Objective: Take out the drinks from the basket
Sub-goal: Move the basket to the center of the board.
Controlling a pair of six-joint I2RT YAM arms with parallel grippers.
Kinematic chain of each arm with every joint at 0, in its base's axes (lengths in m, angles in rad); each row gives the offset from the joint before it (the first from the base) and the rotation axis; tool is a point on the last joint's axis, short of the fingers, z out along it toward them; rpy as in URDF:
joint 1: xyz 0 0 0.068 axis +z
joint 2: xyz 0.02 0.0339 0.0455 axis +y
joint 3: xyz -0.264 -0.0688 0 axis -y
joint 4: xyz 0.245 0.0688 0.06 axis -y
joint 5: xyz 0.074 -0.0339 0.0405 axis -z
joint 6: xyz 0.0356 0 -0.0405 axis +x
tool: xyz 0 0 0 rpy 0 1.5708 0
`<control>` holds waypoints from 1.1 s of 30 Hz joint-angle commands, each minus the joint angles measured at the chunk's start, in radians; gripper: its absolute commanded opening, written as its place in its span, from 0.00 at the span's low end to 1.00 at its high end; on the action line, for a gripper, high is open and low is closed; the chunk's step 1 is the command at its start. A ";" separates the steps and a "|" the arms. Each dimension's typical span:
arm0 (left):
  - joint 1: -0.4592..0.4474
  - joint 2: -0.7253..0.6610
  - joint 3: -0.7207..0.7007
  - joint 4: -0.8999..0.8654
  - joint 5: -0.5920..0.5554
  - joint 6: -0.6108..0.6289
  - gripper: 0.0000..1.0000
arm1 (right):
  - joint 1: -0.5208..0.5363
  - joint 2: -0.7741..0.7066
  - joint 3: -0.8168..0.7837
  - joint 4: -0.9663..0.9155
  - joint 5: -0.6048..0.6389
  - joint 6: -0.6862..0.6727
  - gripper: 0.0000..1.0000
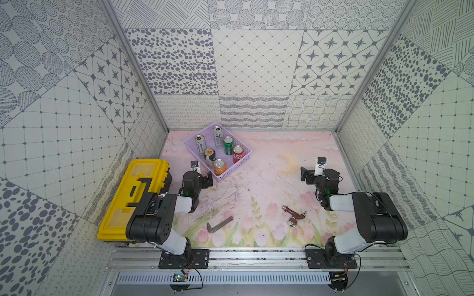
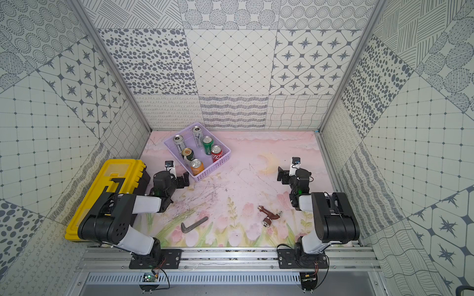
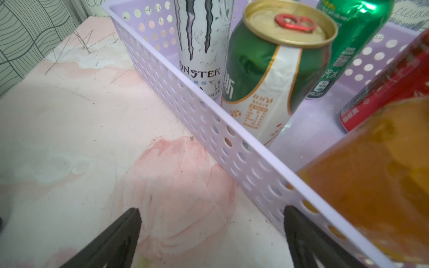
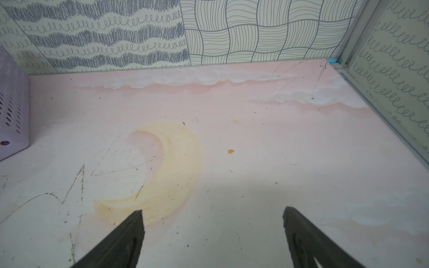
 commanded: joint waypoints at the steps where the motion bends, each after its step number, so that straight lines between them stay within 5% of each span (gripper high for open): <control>1: 0.002 -0.105 0.093 -0.189 0.035 0.014 1.00 | 0.003 -0.063 0.093 -0.148 -0.005 -0.013 0.97; 9: -0.016 -0.267 0.152 -0.268 -0.027 -0.070 1.00 | 0.097 -0.136 0.208 -0.394 0.154 -0.035 0.97; 16: -0.014 -0.248 0.199 -0.225 0.011 -0.198 1.00 | 0.209 -0.161 0.295 -0.458 0.245 0.005 0.97; 18: -0.015 -0.199 0.271 -0.274 -0.016 -0.305 1.00 | 0.231 -0.122 0.338 -0.459 0.241 0.036 0.97; 21: -0.012 -0.114 0.465 -0.573 -0.099 -0.607 1.00 | 0.233 -0.055 0.408 -0.484 0.348 0.330 0.97; 23: -0.005 -0.061 0.604 -0.813 -0.079 -0.720 1.00 | 0.208 -0.025 0.430 -0.525 0.300 0.478 0.97; 26: 0.009 0.016 0.719 -0.962 0.025 -0.716 1.00 | 0.160 0.030 0.407 -0.419 0.048 0.540 0.97; 30: 0.016 0.048 0.715 -0.891 0.192 -0.717 1.00 | 0.140 0.096 0.375 -0.300 -0.042 0.617 0.97; 33: 0.013 0.031 0.718 -0.879 0.227 -0.696 1.00 | 0.166 0.105 0.498 -0.504 -0.016 0.488 0.97</control>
